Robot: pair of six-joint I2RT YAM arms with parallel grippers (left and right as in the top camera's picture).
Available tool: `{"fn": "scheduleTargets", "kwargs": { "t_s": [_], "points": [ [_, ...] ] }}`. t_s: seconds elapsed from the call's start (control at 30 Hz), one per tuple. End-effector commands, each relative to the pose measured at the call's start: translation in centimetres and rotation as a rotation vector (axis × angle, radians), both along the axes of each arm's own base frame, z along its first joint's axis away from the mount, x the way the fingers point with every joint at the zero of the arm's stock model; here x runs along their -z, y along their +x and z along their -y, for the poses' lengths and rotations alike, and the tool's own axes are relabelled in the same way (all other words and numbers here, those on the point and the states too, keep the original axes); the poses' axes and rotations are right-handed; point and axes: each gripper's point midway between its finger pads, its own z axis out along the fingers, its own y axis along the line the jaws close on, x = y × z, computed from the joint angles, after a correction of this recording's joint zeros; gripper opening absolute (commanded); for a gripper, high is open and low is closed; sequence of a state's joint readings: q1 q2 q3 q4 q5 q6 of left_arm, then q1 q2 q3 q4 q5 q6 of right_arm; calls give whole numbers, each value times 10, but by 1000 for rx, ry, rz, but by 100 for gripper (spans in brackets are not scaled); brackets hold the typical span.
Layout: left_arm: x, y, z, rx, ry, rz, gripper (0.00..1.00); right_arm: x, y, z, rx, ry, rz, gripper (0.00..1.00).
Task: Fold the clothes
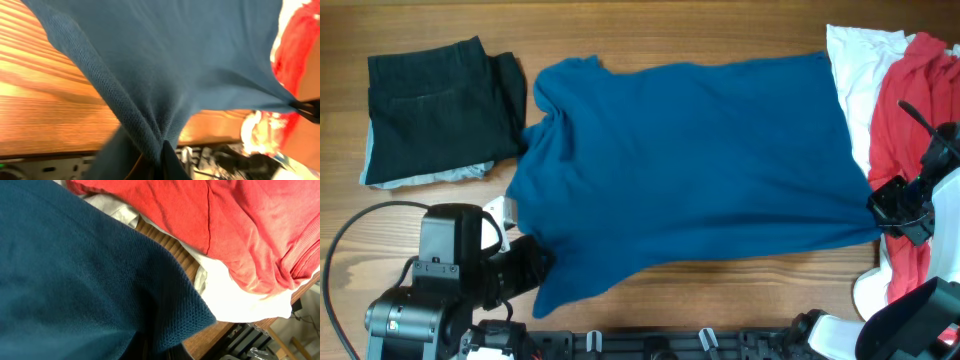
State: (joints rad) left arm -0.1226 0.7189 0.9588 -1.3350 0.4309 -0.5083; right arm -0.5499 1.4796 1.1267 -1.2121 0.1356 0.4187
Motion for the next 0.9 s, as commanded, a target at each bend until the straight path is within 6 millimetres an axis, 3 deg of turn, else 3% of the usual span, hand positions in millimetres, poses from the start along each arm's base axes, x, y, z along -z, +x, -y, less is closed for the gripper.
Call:
{"fn": "scheduleTargets", "kwargs": {
  "t_s": [0.0,0.13,0.23,0.3,0.43,0.57,0.87],
  "points": [
    [-10,-5,14,50,-84,7,4,-3,-4,6,20,-35,-5,4],
    [-1,-18,8,13,-58,-74,4,-3,-5,6,20,-34,-7,4],
    [10,-17,-13,-117,35,-117,4,-2,-1,2,7,-9,10,4],
    [11,-2,-28,-226,88,-85,4,-1,10,-6,-47,43,62,4],
    [1,38,-33,-268,101,76,4,-2,27,-6,-87,46,131,4],
    [21,63,-58,-421,196,81,4,-3,37,-4,-89,41,175,4],
    [63,126,-48,-411,199,41,4,2,59,-6,-129,73,244,4]
  ]
}}
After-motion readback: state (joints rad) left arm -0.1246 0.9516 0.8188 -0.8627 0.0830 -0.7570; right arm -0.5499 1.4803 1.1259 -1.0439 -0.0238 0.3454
